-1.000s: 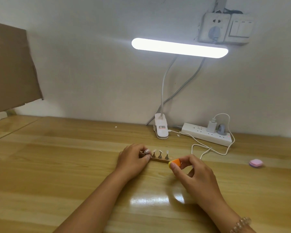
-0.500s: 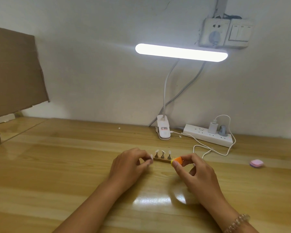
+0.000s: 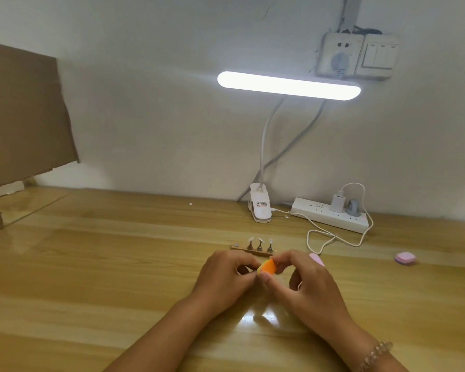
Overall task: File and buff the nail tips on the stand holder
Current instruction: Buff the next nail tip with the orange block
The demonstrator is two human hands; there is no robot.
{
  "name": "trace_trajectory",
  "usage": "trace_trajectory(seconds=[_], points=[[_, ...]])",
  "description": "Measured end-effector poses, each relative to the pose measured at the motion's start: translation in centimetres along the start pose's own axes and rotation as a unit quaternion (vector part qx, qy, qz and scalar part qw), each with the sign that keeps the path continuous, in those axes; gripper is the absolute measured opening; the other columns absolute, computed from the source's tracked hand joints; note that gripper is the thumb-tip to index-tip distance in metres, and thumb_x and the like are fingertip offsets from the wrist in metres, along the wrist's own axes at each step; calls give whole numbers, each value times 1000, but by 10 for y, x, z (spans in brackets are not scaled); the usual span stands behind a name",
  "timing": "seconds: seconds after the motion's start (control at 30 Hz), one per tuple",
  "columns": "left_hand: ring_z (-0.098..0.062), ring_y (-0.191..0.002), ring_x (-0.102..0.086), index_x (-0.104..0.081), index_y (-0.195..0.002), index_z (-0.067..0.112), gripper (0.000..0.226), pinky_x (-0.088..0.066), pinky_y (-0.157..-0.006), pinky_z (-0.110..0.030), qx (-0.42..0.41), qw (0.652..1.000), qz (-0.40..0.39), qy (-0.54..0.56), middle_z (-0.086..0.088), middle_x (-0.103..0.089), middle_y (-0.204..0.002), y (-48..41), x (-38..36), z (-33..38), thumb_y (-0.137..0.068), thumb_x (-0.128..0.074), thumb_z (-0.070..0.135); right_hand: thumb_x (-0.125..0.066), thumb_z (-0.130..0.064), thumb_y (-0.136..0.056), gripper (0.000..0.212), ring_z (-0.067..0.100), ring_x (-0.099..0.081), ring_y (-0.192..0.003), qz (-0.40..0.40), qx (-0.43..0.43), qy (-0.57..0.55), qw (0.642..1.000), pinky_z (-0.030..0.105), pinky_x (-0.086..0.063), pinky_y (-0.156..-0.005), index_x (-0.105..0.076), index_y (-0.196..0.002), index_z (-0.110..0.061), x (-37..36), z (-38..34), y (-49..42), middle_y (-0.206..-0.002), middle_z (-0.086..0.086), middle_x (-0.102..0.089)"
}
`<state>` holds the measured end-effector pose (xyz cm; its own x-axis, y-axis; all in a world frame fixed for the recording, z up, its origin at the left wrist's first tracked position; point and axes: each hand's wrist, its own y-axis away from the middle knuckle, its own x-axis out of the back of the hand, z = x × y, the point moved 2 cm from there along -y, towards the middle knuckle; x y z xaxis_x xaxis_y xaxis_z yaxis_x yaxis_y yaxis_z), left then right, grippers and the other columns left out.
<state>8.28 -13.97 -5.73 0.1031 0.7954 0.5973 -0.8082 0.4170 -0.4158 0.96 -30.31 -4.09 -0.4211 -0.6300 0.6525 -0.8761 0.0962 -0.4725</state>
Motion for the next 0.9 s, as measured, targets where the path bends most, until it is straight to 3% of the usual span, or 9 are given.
trace_trajectory(seconds=[0.1,0.2,0.37,0.53,0.6,0.73,0.83,0.9], points=[[5,-67,-61,-79,-86,36,7,-43,-63,-15,-3,1000,6,21,28,-67,-68,-1,-1,-3,-81,-80,32,-67,-61,-74,28,10,-57,-64,27,-27,-10,999,34,-49,-77,-63,-85,-35,3,5,-4,-84,-20,-64],[10,-66,-60,-74,-85,47,21,-40,-63,-10,-4,999,-11,30,32,-65,-65,-1,0,-2,-78,-79,28,-64,-66,-73,33,10,-57,-65,-4,5,5,1000,34,-46,-81,-61,-83,-35,0,0,2,-86,-20,-62],[8,-70,-63,-82,-88,30,7,-43,-65,-14,10,998,-9,58,17,-75,-76,-1,0,-2,-82,-81,27,-69,-57,-75,26,10,-57,-64,18,-17,-20,999,49,-49,-90,-63,-84,-33,1,3,-3,-84,-18,-64],[12,-72,-62,-82,-90,28,12,-44,-67,-13,25,995,-18,90,16,-76,-79,-1,1,-2,-81,-81,20,-66,-62,-73,30,11,-56,-63,-3,2,-15,1000,35,-46,-83,-62,-83,-34,0,1,-1,-84,-19,-64],[7,-75,-64,-83,-92,25,11,-48,-69,-18,33,993,-22,110,11,-77,-81,-2,0,-2,-83,-80,20,-67,-59,-74,27,9,-55,-61,22,-9,-7,1000,34,-46,-80,-63,-85,-34,1,3,-3,-83,-19,-63],[-4,-83,-71,-82,-93,22,12,-54,-76,-30,43,990,-31,131,8,-78,-84,-2,0,-3,-84,-78,17,-63,-62,-74,29,11,-55,-62,-1,38,25,999,31,-50,-69,-59,-85,-35,-2,-7,3,-86,-19,-61],[4,-76,-65,-82,-93,26,11,-50,-69,-22,35,991,-40,122,13,-76,-79,-1,-2,-1,-86,-77,20,-69,-53,-76,23,11,-57,-65,35,0,0,999,40,-49,-84,-62,-85,-33,1,2,-3,-84,-19,-63],[3,-77,-66,-82,-93,27,11,-52,-71,-25,32,992,-48,115,12,-77,-80,0,-2,0,-86,-76,20,-67,-56,-77,24,11,-56,-64,31,13,11,999,37,-48,-81,-61,-86,-34,1,1,-2,-84,-19,-62]])
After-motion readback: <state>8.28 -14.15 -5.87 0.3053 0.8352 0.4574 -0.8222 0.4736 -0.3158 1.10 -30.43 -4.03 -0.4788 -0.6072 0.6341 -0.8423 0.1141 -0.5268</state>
